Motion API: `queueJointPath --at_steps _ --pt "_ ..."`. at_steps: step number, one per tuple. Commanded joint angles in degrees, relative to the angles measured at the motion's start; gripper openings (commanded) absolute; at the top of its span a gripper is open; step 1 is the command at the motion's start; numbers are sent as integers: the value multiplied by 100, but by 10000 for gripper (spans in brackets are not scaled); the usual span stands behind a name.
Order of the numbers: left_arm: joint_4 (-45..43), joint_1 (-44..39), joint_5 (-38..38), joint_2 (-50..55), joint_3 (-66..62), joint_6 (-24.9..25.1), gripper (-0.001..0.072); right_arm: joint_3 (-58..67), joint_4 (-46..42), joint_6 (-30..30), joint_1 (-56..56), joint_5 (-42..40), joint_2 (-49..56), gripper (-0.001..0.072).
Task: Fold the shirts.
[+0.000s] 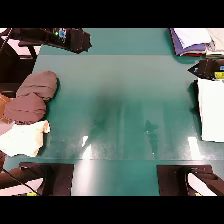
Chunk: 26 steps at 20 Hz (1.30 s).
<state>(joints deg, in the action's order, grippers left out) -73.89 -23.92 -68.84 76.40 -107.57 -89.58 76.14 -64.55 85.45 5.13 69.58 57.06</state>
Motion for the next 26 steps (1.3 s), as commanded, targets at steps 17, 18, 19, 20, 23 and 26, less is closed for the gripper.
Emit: queueJointPath --at_steps 17,18,19,20,23,26 --pt "-811 15 852 7 2 114 276 7 11 0 15 2 -4 15" --pt "-1506 15 772 33 4 39 570 7 11 0 15 2 -4 15" --pt "-2258 33 619 79 2 -153 570 7 11 0 15 2 -4 15" --pt "-2830 105 433 155 4 -219 571 7 11 0 15 2 -4 15" --pt "-3220 887 -131 623 9 -483 571 7 13 2 15 2 -2 15" --pt "-3174 1759 -557 1322 11 -848 572 7 11 2 15 0 -4 15"
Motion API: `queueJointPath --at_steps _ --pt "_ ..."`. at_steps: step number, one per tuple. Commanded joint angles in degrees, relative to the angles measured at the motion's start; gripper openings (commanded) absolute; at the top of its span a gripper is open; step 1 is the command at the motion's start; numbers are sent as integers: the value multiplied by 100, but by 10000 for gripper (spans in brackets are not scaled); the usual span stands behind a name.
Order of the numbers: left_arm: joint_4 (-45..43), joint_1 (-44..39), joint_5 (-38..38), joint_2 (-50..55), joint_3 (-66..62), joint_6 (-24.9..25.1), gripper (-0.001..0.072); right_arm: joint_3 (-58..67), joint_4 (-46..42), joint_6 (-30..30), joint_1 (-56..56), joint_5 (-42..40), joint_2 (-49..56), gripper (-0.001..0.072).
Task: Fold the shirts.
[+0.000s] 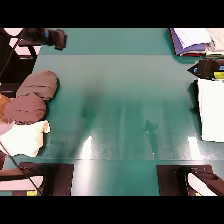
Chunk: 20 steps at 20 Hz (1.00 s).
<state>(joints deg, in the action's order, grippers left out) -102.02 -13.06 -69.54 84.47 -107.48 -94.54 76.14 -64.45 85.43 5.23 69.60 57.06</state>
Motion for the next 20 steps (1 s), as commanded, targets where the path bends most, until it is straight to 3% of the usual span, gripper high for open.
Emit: queueJointPath --at_steps 1,5,8,12,13,14,15,16,20 --pt "-232 920 -568 778 9 -365 572 7 2 7 4 -4 -2 15" --pt "330 1585 -83 1309 879 -361 571 7 4 11 4 -33 -2 15" --pt "337 1816 645 1322 1784 -374 571 7 4 166 4 -164 -2 15" --pt "330 1856 968 1320 2046 -402 570 7 46 181 4 -251 -2 15" --pt "330 1856 1005 1320 2041 -404 538 7 46 197 4 -256 -4 15" --pt "339 1856 1005 1314 2035 -404 328 7 46 219 4 -258 -4 15" --pt "341 1856 992 1300 2024 -404 59 7 48 219 4 -260 -4 15" --pt "345 1856 992 1259 2022 -404 30 9 48 221 4 -262 -4 15" --pt "463 1838 1047 393 1703 -361 26 326 50 273 4 -251 -4 15"
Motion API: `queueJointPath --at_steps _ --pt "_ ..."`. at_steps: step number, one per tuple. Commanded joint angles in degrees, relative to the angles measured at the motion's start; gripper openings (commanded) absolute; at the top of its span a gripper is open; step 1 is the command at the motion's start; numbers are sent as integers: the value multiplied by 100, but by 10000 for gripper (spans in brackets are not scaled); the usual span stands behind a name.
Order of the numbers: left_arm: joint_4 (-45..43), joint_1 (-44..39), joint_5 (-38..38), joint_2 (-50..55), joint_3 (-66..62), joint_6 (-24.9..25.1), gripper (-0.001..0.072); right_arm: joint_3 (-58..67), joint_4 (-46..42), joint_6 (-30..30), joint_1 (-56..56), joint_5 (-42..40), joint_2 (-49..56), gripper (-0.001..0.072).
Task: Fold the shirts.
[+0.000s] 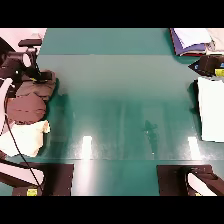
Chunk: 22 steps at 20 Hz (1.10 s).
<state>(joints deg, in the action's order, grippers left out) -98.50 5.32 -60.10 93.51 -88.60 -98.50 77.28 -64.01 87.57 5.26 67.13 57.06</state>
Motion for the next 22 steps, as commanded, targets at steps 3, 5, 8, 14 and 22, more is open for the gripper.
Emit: queueJointPath --at_steps 3,5,8,14,22 --pt "684 0 -15 -1670 -951 535 25 1001 0 98 2 -9 -4 15" --pt "1318 -17 -286 -2380 -1574 992 24 1456 -4 92 2 -4 -4 15" --pt "1362 -590 -743 -3104 -2236 1198 23 1908 -11 90 2 -4 -2 15" --pt "1217 -2841 -1652 -2865 -2251 1014 22 2175 -15 87 0 273 -4 15" --pt "1558 -5497 -1727 -592 -2253 1222 614 2175 -15 87 0 743 -81 15"
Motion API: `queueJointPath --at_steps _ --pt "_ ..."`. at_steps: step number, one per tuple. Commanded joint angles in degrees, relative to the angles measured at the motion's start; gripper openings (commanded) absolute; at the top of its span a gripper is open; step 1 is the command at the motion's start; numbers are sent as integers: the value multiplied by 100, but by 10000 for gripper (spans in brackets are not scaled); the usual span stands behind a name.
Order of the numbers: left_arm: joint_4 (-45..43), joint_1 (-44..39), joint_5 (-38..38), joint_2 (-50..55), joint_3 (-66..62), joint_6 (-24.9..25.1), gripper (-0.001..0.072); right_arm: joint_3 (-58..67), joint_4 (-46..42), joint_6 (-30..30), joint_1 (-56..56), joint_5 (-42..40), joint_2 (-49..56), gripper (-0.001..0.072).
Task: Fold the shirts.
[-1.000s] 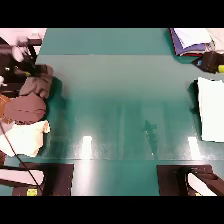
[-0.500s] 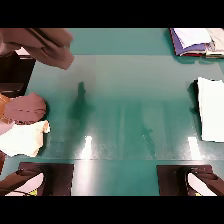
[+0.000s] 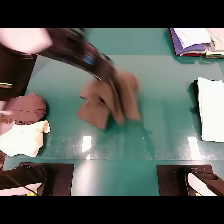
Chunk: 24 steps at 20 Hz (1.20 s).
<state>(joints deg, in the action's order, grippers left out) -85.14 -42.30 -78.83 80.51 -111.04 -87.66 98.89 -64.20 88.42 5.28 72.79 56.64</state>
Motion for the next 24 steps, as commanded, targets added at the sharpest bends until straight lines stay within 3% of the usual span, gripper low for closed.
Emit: queueJointPath --at_steps 1,3,6,9,13,16,20,24 --pt "199 -769 232 848 -9 131 611 11 -4 2 -2 201 -85 15" --pt "-111 -623 155 857 -9 -2 611 11 -50 2 -4 192 -201 15" --pt "-337 111 -542 610 13 -210 612 11 -44 2 -170 199 -374 15" --pt "-181 942 -619 33 896 -369 612 11 -35 2 -435 203 -525 15" --pt "219 1567 413 -1349 3644 -962 612 9 -28 2 -610 201 -586 15" --pt "1023 1650 1154 -2153 5657 -1429 611 9 2 2 -605 232 -446 15" --pt "2975 1650 2258 -2439 7431 -1421 611 7 20 2 -503 245 -144 15" --pt "3895 1644 3211 -2437 8209 -1263 611 7 15 -2 -94 229 155 15"
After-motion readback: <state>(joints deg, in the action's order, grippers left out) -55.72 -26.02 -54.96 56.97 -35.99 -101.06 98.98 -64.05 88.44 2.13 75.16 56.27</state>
